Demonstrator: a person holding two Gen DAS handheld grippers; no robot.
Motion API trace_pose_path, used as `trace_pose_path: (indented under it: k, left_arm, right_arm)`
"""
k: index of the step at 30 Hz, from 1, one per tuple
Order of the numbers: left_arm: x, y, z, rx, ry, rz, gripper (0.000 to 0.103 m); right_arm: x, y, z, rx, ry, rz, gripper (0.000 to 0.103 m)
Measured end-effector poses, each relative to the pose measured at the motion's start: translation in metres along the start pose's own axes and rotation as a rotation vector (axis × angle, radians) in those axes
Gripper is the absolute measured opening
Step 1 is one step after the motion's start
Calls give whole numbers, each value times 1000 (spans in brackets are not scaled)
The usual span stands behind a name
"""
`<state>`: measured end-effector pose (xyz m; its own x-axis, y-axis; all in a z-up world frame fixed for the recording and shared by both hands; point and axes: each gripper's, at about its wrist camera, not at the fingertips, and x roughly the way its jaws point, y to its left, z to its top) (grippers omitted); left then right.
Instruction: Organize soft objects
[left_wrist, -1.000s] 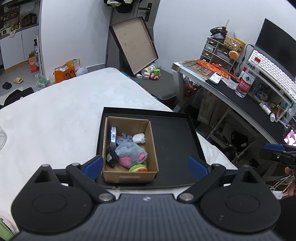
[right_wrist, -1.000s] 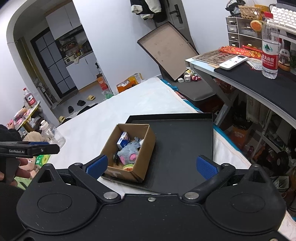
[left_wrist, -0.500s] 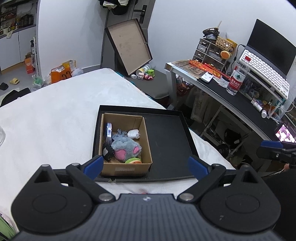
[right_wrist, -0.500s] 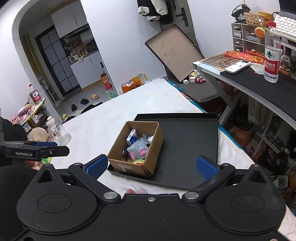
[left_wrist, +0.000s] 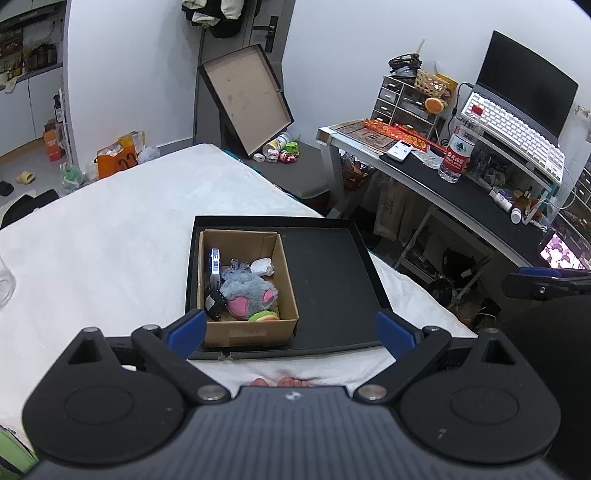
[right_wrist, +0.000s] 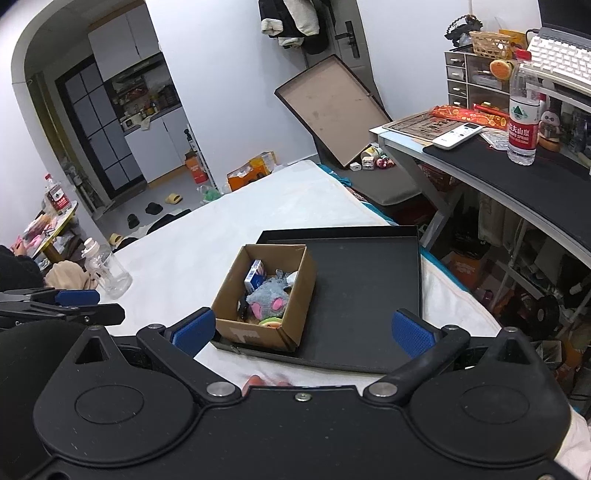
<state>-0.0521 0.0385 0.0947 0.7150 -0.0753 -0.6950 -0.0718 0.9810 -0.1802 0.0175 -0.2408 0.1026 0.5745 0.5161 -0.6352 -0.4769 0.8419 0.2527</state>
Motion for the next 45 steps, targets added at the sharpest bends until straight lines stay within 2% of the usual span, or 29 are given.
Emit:
trace_pose_path:
  k: [21, 45]
  left_arm:
    - [-10, -9, 1, 49, -8, 33, 98]
    - [-9, -12, 3, 47, 1, 40, 98]
  right_arm:
    - [0, 0, -4, 14, -6, 18, 103]
    - [2, 1, -5, 25, -6, 31, 103]
